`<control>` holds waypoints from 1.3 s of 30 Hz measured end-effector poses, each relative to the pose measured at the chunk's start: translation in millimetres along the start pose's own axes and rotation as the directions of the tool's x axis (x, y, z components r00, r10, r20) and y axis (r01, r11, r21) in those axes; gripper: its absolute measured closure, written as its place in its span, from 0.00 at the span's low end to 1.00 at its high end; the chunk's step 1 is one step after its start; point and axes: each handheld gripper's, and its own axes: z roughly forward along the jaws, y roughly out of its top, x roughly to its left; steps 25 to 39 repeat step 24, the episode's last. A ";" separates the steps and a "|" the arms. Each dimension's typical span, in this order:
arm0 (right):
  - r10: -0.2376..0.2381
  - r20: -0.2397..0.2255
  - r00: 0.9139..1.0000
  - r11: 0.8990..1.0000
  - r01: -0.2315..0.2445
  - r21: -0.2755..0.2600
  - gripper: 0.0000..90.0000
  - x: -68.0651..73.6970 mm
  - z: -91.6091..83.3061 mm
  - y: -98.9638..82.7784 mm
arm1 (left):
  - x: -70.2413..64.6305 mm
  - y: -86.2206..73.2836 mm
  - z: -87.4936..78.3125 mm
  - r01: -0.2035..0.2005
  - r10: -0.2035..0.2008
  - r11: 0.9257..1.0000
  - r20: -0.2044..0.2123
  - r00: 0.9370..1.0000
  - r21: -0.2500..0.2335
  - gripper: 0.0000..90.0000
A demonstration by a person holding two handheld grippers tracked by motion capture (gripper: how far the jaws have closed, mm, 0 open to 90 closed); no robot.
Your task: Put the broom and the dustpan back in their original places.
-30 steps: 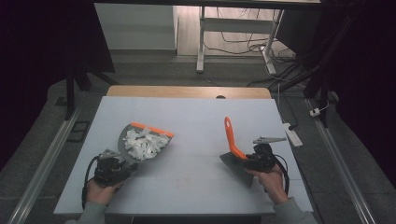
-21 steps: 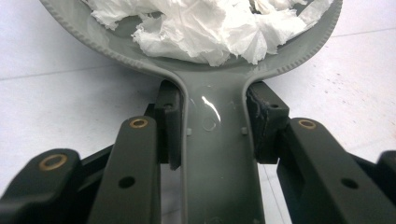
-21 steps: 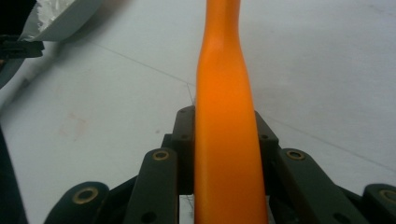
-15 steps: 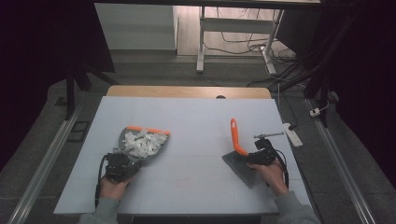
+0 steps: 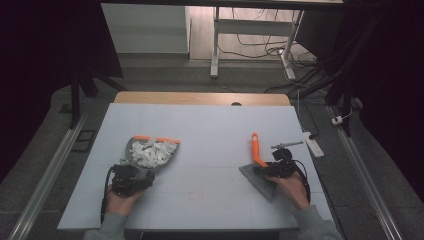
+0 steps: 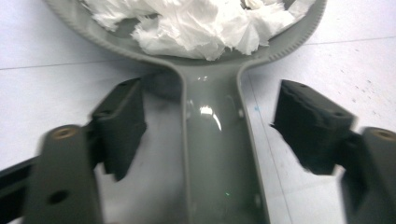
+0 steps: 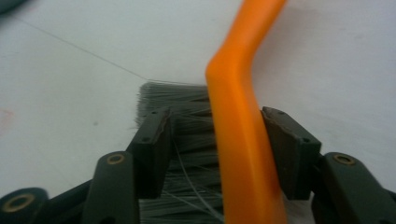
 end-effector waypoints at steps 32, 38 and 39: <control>-0.266 -0.029 0.964 0.950 0.257 -0.176 0.51 23.7 -37.6 -31.9 | 3.0 -1.6 -35.2 -0.245 0.260 0.965 0.236 0.937 -0.088 0.36; -0.266 -0.029 0.964 0.950 0.257 -0.176 0.51 23.7 -37.6 -31.9 | 3.0 -1.6 -35.2 -0.245 0.260 0.965 0.236 0.937 -0.088 0.36; -0.266 -0.029 0.964 0.950 0.257 -0.176 0.51 23.7 -37.6 -31.9 | 3.0 -1.6 -35.2 -0.245 0.260 0.965 0.236 0.937 -0.088 0.36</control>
